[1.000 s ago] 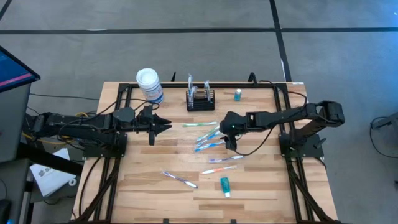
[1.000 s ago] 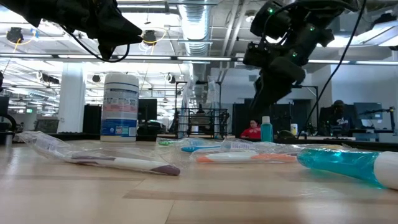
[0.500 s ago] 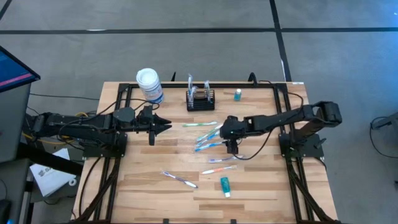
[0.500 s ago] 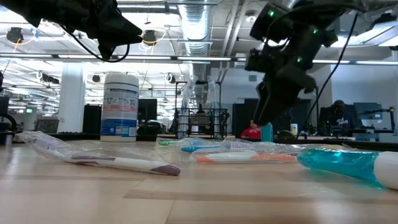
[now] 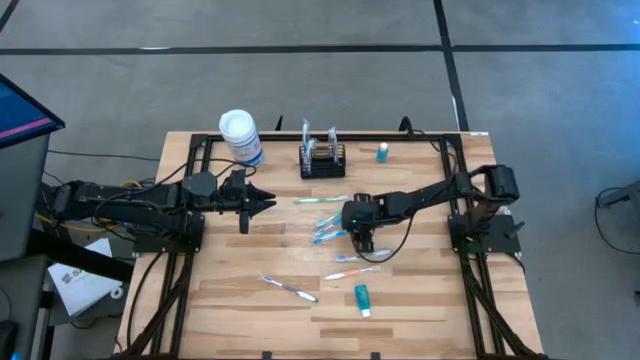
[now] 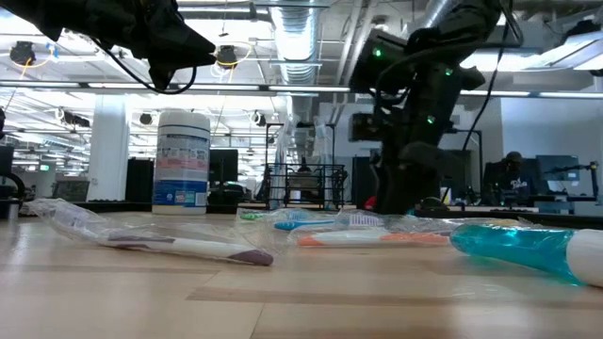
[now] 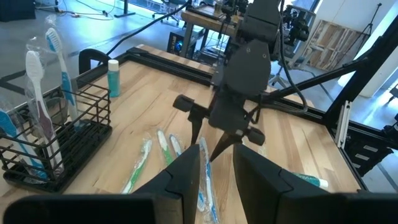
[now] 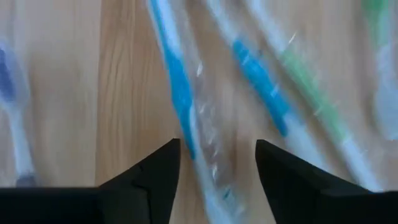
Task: Pick & Place toothbrushing station
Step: Put the bottom blue toothbrush into the black wire organizer
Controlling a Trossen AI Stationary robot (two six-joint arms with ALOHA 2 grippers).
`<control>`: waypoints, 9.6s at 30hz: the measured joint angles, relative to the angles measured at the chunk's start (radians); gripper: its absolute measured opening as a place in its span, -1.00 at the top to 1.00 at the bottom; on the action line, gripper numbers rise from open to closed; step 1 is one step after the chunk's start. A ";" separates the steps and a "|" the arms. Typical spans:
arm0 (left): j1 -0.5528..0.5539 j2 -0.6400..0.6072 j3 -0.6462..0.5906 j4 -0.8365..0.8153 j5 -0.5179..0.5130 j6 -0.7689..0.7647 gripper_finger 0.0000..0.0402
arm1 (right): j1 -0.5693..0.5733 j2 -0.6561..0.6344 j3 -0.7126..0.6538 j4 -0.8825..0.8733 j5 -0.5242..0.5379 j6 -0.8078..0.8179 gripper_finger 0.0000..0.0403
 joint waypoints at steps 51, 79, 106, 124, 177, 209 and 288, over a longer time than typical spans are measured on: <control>0.038 0.302 -0.059 0.476 0.176 -0.371 0.54 | 0.214 0.034 0.550 -0.475 0.582 -0.286 0.99; 0.130 0.532 0.073 0.567 0.621 -0.670 0.54 | 0.403 0.098 0.549 -0.225 0.853 -0.568 0.99; 0.140 0.624 0.135 0.582 0.760 -0.742 0.54 | 0.420 0.097 0.549 -0.123 0.892 -0.629 0.99; 0.139 0.651 0.135 0.584 0.812 -0.794 0.54 | 0.419 0.097 0.549 -0.090 0.892 -0.670 0.99; 0.079 0.675 0.135 0.642 0.820 -0.906 0.54 | 0.430 0.097 0.548 -0.077 0.866 -0.663 0.99; 0.054 0.676 0.134 0.628 0.816 -0.875 0.95 | 0.436 0.095 0.548 -0.073 0.864 -0.694 0.77; 0.126 0.675 -0.044 1.169 0.005 0.126 0.94 | 0.413 0.096 0.641 -1.013 1.005 0.771 0.35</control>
